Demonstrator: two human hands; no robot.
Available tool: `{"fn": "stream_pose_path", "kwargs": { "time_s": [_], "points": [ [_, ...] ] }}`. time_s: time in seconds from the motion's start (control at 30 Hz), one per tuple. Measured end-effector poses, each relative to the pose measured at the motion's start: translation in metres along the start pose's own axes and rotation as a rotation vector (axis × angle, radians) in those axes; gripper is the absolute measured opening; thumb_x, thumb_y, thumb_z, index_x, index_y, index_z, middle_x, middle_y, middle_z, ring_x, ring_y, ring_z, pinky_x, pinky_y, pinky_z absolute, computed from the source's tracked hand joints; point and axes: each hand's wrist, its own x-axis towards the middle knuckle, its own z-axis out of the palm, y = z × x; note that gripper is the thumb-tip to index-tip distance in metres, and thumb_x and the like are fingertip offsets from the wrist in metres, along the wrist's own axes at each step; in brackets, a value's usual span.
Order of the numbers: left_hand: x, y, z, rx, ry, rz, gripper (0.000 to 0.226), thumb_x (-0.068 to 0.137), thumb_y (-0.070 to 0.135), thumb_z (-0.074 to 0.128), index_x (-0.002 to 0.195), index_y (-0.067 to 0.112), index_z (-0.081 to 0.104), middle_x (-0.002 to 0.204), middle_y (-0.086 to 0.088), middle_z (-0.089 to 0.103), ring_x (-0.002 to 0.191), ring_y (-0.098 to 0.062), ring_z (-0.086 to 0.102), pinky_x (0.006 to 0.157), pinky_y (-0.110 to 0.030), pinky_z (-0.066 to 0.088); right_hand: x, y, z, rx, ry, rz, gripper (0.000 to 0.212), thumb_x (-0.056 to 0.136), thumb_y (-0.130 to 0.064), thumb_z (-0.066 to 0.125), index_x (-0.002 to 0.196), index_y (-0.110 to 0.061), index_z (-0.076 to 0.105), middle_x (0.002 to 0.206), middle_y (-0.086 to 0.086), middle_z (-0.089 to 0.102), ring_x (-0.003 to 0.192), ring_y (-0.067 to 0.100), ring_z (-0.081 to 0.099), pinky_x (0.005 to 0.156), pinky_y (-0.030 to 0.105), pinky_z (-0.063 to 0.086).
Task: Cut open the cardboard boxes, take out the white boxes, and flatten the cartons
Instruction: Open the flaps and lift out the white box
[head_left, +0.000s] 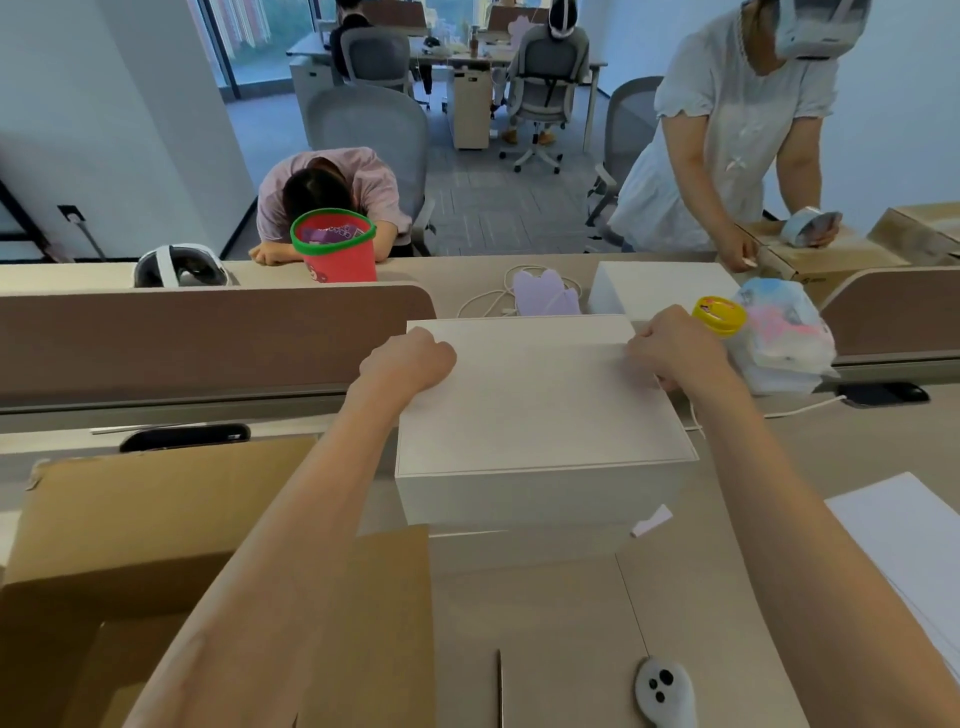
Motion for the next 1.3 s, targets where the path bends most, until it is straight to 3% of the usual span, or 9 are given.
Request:
{"fn": "stream_pose_path", "kwargs": {
  "time_s": [0.13,0.3,0.47,0.83,0.93,1.1,1.17,1.3],
  "points": [
    [-0.001,0.000,0.001,0.016,0.002,0.002,0.045,0.097,0.029,0.032,0.135,0.008,0.044,0.129,-0.015,0.054,0.109,-0.035,0.055,0.094,-0.040,0.046,-0.005,-0.005,0.000,-0.005,-0.002,0.009,0.030,0.079,-0.023,0.051,0.102,-0.007,0.061,0.098,0.016,0.067,0.086,0.034,0.064,0.078,0.036,0.050],
    [-0.004,-0.008,-0.007,-0.043,-0.027,-0.017,0.049,0.095,0.031,0.033,0.137,0.008,0.043,0.130,-0.015,0.055,0.111,-0.037,0.057,0.098,-0.047,0.047,-0.011,-0.016,0.002,0.037,0.008,-0.011,0.017,0.079,-0.022,0.052,0.091,-0.011,0.057,0.088,0.013,0.059,0.085,0.034,0.060,0.071,0.034,0.045],
    [-0.008,-0.011,-0.008,-0.072,-0.050,-0.011,0.048,0.095,0.031,0.033,0.137,0.008,0.043,0.131,-0.016,0.054,0.113,-0.037,0.056,0.099,-0.047,0.047,-0.015,-0.021,0.000,0.010,-0.004,-0.014,0.015,0.083,-0.020,0.054,0.093,-0.009,0.055,0.087,0.013,0.057,0.080,0.033,0.057,0.070,0.033,0.045],
    [-0.003,-0.014,0.001,-0.023,-0.046,0.026,0.045,0.097,0.028,0.032,0.137,0.008,0.042,0.132,-0.014,0.053,0.113,-0.034,0.055,0.100,-0.046,0.046,-0.023,-0.015,0.003,-0.038,0.049,-0.003,0.029,0.087,-0.018,0.053,0.109,0.000,0.058,0.105,0.019,0.064,0.101,0.039,0.060,0.072,0.034,0.042],
    [-0.003,-0.018,0.002,-0.025,-0.037,0.037,0.050,0.099,0.029,0.031,0.146,0.013,0.032,0.142,-0.013,0.046,0.120,-0.034,0.051,0.102,-0.046,0.044,-0.028,-0.020,0.002,-0.087,0.077,0.001,0.032,0.091,-0.020,0.053,0.117,-0.002,0.054,0.114,0.018,0.062,0.108,0.038,0.058,0.075,0.034,0.039],
    [-0.016,-0.041,0.008,-0.282,0.010,0.123,0.050,0.102,0.022,0.031,0.152,0.018,0.029,0.155,-0.008,0.033,0.140,-0.029,0.033,0.114,-0.040,0.030,-0.042,-0.036,0.001,-0.074,-0.027,-0.058,0.030,0.092,-0.023,0.051,0.116,-0.007,0.059,0.118,0.016,0.062,0.109,0.036,0.057,0.085,0.037,0.045],
    [-0.027,-0.051,0.012,-0.346,0.037,0.168,0.048,0.102,0.020,0.031,0.151,0.018,0.031,0.155,-0.005,0.034,0.142,-0.026,0.031,0.112,-0.034,0.026,-0.060,-0.049,0.007,-0.054,0.020,-0.157,0.032,0.096,-0.024,0.050,0.121,-0.007,0.062,0.125,0.015,0.061,0.114,0.034,0.056,0.091,0.036,0.044],
    [-0.053,-0.068,0.012,-0.457,0.068,0.264,0.046,0.102,0.017,0.035,0.148,0.022,0.036,0.147,0.001,0.045,0.132,-0.018,0.044,0.097,-0.024,0.036,-0.110,-0.087,0.022,0.105,0.112,-0.330,0.034,0.097,-0.027,0.051,0.127,-0.016,0.063,0.135,0.006,0.058,0.122,0.025,0.052,0.101,0.033,0.038]
  ]
}}
